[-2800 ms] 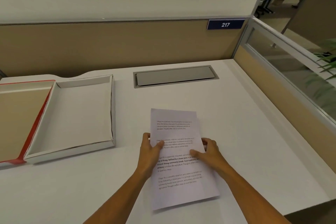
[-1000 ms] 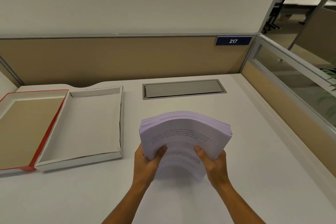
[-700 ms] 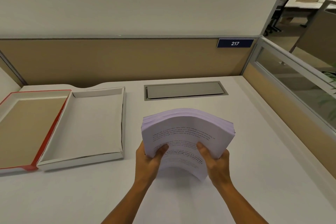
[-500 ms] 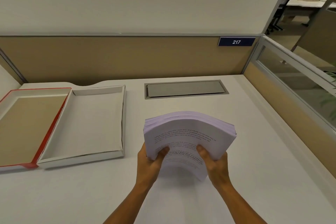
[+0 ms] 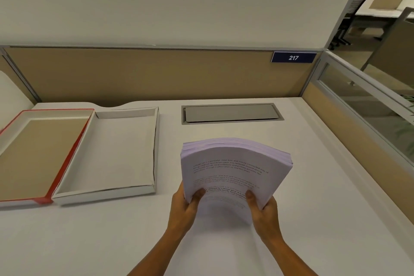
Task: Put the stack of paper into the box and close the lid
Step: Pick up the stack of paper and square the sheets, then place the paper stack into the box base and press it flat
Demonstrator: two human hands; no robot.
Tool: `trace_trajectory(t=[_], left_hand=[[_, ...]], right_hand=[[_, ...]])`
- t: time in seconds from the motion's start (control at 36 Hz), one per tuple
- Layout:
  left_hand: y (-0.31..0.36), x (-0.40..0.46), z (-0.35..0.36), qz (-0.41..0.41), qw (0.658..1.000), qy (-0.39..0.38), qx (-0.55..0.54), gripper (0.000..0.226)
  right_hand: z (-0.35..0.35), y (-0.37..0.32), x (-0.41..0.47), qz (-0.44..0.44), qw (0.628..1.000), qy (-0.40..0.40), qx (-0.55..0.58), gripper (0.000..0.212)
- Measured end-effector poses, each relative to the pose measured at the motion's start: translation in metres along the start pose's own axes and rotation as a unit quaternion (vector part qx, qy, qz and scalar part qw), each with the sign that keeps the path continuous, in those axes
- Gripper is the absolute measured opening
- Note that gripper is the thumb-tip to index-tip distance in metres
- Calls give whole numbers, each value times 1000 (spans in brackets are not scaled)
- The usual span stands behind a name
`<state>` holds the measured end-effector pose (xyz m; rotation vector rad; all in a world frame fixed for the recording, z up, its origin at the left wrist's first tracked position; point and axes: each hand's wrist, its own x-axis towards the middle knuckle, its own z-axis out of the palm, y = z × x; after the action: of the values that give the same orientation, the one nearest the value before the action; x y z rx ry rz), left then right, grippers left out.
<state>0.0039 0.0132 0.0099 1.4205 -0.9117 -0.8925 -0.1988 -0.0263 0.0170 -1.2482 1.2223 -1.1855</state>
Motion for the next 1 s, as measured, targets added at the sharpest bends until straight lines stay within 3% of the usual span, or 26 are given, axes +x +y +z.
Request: trace_trajectory(t=[0.19, 0.42, 0.61, 1.0], left_hand=[[14, 3, -3, 2, 1000, -15, 3, 40], [26, 13, -12, -83, 996, -25, 39, 31], [34, 19, -29, -131, 987, -17, 87, 31], [64, 54, -92, -174, 978, 34, 107, 32]], right_hand=[[-4, -9, 11, 9, 1000, -11, -22, 31], [-3, -28, 25, 44, 993, -63, -90, 35], [9, -28, 35, 143, 977, -138, -81, 12], [84, -63, 59, 164, 962, -189, -107, 24]])
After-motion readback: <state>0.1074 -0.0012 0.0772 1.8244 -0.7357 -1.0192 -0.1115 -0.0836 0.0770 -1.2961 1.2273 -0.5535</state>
